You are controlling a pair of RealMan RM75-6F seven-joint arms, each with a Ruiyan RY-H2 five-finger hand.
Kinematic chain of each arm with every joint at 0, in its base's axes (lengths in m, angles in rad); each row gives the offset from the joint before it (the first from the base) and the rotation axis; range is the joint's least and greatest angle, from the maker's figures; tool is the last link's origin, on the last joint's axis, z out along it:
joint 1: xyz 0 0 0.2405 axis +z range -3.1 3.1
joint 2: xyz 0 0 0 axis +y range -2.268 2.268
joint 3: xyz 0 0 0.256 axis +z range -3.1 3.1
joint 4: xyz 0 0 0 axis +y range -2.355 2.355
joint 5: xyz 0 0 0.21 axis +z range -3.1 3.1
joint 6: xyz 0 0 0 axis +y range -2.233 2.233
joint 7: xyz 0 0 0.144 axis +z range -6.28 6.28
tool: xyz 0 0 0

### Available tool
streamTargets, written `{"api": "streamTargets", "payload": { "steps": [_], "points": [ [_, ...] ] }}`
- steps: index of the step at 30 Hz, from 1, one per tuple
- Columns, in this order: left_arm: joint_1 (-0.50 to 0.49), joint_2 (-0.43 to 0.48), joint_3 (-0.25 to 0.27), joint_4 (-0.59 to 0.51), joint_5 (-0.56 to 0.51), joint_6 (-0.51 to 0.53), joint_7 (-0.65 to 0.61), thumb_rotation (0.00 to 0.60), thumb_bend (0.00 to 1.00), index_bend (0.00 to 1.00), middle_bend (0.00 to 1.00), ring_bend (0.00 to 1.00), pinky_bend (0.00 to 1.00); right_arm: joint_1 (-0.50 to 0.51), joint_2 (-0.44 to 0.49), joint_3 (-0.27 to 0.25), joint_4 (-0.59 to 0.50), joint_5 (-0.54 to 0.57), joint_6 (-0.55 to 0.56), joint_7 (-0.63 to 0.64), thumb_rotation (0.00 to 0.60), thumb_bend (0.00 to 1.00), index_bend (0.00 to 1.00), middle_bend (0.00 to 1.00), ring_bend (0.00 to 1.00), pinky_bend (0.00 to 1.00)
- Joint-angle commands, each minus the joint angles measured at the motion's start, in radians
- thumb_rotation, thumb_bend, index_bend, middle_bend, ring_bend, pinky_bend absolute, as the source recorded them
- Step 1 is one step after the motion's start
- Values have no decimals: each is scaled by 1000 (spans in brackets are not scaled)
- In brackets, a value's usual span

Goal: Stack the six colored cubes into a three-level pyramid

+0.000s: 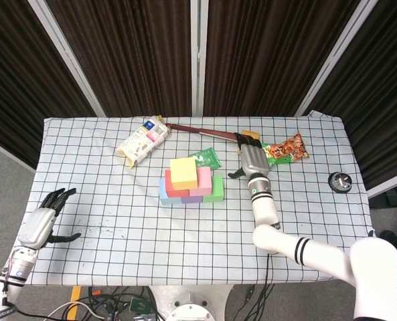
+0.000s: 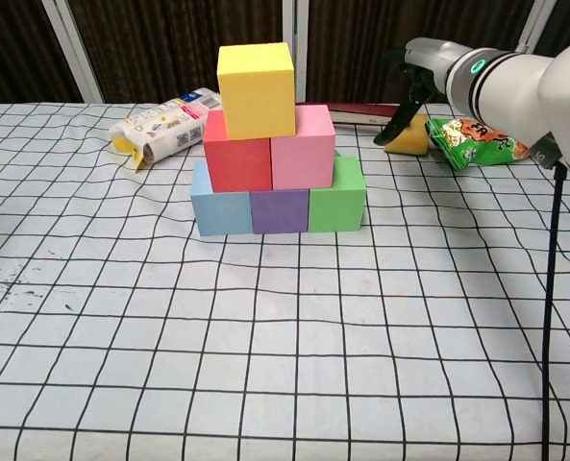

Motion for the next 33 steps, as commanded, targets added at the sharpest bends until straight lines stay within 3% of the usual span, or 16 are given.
{"api": "streamTargets", "payload": {
  "steps": [1,8,33],
  "points": [
    [1,0,0,2,-1,0,-2,600,0,57,106,22,68,-7,-26,-13,42,9,-22,4,600,0,0,115,0,0],
    [2,-2,0,11,-4,0,-14,600,0,57,106,22,68,-3,-81,-19,133,-7,-51,12,600,0,0,115,0,0],
    [6,-4,1,29,-4,2,-34,600,0,57,106,22,68,28,-187,35,282,-20,-109,20,600,0,0,119,0,0]
  ]
}}
